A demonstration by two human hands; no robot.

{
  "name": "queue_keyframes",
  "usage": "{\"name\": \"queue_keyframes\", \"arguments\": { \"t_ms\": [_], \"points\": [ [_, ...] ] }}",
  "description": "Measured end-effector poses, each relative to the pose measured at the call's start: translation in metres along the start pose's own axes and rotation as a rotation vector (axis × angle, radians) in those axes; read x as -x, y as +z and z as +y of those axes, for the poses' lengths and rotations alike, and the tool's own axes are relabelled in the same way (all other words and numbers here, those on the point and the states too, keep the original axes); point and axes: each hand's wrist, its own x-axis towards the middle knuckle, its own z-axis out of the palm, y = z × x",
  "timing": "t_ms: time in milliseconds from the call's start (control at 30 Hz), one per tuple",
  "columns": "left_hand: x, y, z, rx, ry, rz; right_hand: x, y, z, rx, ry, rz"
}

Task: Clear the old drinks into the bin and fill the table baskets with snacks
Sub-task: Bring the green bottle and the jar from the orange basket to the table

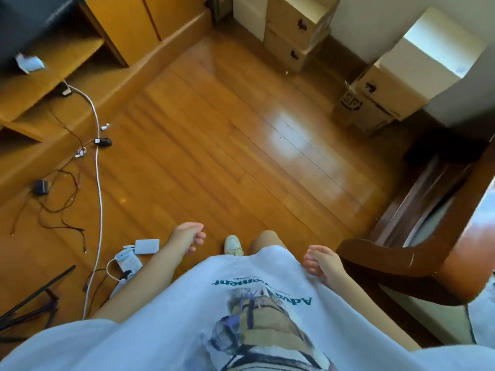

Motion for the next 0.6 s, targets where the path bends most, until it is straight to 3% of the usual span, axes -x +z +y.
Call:
{"name": "queue_keyframes", "arguments": {
  "t_ms": [200,400,600],
  "points": [
    [-0.035,0.013,0.085,-0.049,0.169,-0.093,-0.036,0.022,-0.072,0.093,0.078,0.163],
    [-0.085,-0.016,0.164,0.078,0.081,0.001,-0.076,0.069,-0.205,0.208,-0.01,0.077],
    [-0.119,-0.071,0.224,0.315,-0.033,0.177,-0.103,0.158,-0.352,0.64,-0.188,-0.109]
  ]
}}
